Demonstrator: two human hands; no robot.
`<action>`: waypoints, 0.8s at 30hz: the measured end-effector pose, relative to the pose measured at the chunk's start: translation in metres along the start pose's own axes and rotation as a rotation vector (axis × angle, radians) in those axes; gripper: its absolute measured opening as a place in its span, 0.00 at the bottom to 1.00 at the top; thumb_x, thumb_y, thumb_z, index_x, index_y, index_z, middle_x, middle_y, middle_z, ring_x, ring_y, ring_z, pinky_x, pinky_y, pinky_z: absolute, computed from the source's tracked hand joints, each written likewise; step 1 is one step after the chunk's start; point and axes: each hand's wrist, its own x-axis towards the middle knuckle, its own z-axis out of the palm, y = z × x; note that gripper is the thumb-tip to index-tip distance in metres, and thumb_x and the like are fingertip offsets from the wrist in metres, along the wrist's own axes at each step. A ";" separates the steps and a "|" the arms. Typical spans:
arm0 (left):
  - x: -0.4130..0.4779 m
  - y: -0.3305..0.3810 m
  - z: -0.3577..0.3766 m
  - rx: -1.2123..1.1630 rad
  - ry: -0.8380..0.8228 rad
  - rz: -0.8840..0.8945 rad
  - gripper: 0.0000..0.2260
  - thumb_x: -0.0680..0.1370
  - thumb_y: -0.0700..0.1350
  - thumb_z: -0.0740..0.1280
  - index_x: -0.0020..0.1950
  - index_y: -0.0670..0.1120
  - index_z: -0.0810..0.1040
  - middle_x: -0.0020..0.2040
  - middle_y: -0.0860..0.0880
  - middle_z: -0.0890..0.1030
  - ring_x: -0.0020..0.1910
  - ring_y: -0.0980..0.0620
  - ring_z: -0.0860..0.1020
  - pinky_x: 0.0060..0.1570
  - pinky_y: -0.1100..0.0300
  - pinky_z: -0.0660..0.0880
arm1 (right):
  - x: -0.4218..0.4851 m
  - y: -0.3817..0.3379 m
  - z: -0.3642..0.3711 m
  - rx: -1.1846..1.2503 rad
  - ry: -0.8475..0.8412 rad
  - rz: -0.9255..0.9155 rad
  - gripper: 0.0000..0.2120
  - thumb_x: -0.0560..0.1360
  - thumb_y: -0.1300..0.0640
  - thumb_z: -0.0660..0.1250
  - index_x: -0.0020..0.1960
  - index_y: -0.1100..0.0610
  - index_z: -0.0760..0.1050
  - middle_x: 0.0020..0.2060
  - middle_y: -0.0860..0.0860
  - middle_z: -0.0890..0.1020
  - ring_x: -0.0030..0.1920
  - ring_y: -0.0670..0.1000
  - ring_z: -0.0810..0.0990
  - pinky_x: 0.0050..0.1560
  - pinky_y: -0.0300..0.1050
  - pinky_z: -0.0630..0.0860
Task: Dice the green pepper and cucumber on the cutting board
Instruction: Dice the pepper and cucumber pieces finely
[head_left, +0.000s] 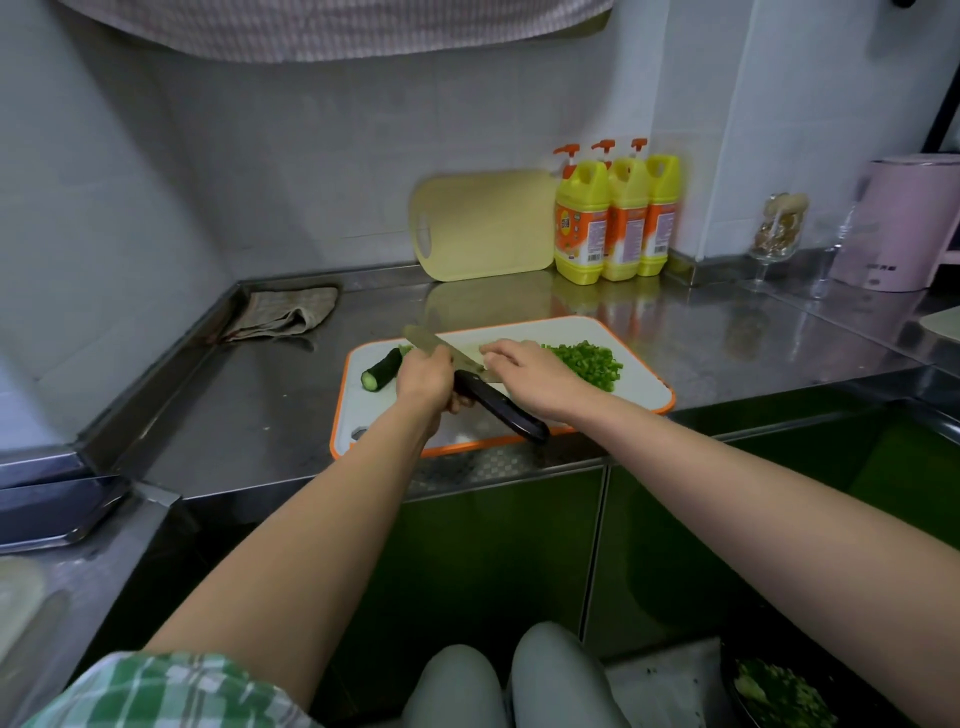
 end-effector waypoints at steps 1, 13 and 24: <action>-0.001 0.001 -0.002 0.009 0.016 0.001 0.15 0.80 0.37 0.52 0.33 0.40 0.68 0.24 0.42 0.70 0.13 0.52 0.65 0.16 0.67 0.59 | 0.003 0.004 0.000 0.013 0.002 0.013 0.18 0.83 0.56 0.54 0.70 0.58 0.71 0.68 0.57 0.74 0.69 0.58 0.68 0.68 0.47 0.64; 0.005 -0.006 -0.011 0.033 0.041 -0.025 0.14 0.80 0.38 0.53 0.35 0.40 0.67 0.26 0.42 0.69 0.17 0.49 0.65 0.17 0.66 0.58 | -0.009 0.006 0.017 -0.055 -0.228 0.049 0.22 0.83 0.42 0.43 0.76 0.37 0.56 0.78 0.53 0.48 0.77 0.57 0.44 0.74 0.59 0.45; 0.012 -0.014 -0.010 0.010 -0.010 -0.020 0.12 0.79 0.40 0.54 0.37 0.41 0.69 0.31 0.42 0.71 0.24 0.46 0.67 0.21 0.62 0.62 | -0.004 0.009 0.017 -0.167 -0.176 0.069 0.22 0.83 0.41 0.41 0.77 0.36 0.52 0.79 0.50 0.43 0.77 0.56 0.41 0.72 0.57 0.43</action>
